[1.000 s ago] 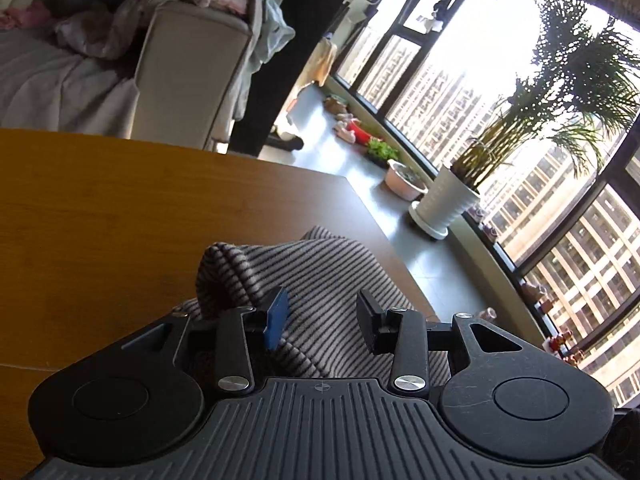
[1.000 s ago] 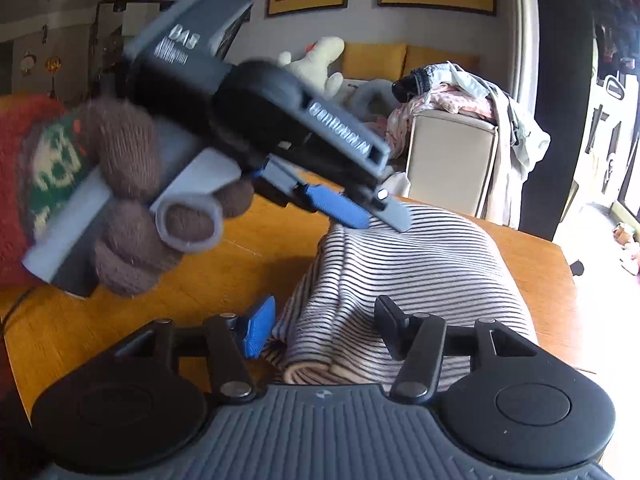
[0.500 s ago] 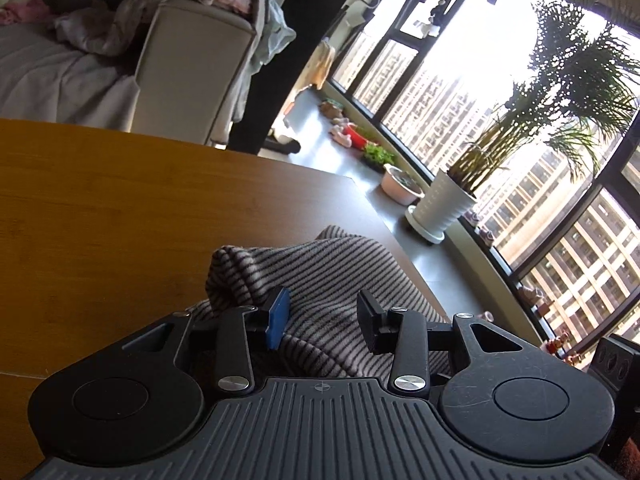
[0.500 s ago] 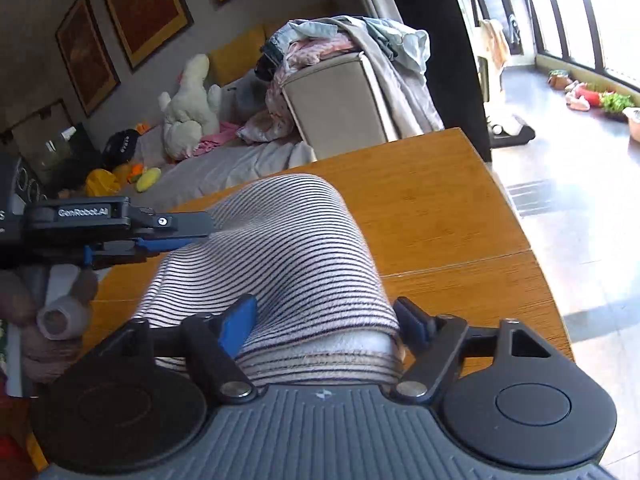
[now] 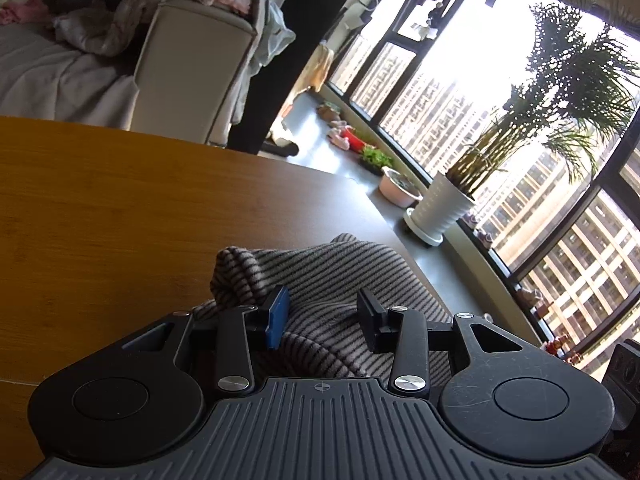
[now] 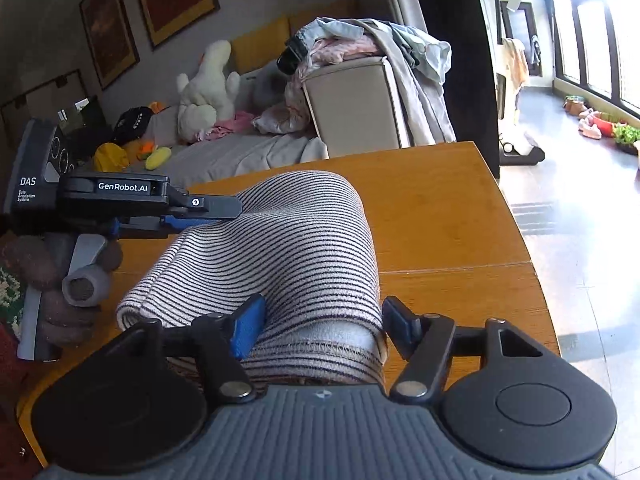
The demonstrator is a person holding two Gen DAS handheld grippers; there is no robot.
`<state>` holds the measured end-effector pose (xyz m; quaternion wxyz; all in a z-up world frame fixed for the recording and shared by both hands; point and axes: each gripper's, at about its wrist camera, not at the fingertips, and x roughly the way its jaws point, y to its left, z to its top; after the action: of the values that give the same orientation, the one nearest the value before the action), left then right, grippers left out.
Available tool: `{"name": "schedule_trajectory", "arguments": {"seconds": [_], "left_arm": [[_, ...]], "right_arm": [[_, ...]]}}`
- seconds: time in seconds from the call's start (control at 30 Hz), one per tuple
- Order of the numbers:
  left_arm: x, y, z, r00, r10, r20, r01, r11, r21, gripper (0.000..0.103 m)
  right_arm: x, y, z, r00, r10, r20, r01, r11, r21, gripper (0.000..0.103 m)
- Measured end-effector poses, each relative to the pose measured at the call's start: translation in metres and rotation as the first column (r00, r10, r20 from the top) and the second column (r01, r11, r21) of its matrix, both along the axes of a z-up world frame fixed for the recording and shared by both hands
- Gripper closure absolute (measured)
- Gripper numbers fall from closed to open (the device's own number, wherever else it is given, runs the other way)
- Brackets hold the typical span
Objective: Fold clothes
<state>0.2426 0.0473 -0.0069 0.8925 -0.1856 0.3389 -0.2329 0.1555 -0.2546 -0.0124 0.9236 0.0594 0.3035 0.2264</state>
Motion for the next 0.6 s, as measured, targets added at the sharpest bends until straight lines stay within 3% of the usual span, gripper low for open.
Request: {"name": "schedule_trajectory", "arguments": {"seconds": [0.2,0.37,0.47,0.53,0.6], "left_arm": [[-0.002,-0.002,0.0,1.0,0.002,0.01,-0.002,1.0,0.007,0.061],[-0.003,-0.002,0.001,1.0,-0.003,0.012,0.003,1.0,0.009,0.061],[-0.003,-0.001,0.001,1.0,-0.01,0.014,0.01,1.0,0.006,0.061],[-0.003,0.001,0.0,1.0,-0.015,0.016,0.015,1.0,0.002,0.061],[-0.002,0.002,-0.001,1.0,-0.016,0.017,0.016,1.0,-0.002,0.061]], "right_arm": [[0.017,0.004,0.033,0.996,0.006,0.092,-0.005,1.0,-0.004,0.038],[0.051,0.031,0.048,0.987,0.055,0.15,-0.041,0.995,-0.096,0.045],[0.079,0.048,0.044,0.99,0.048,0.131,-0.028,0.987,-0.156,0.045],[0.101,0.056,0.024,0.998,0.021,0.06,-0.008,0.977,-0.213,0.045],[0.111,0.054,0.009,1.0,-0.005,0.026,0.01,0.981,-0.195,0.038]]}}
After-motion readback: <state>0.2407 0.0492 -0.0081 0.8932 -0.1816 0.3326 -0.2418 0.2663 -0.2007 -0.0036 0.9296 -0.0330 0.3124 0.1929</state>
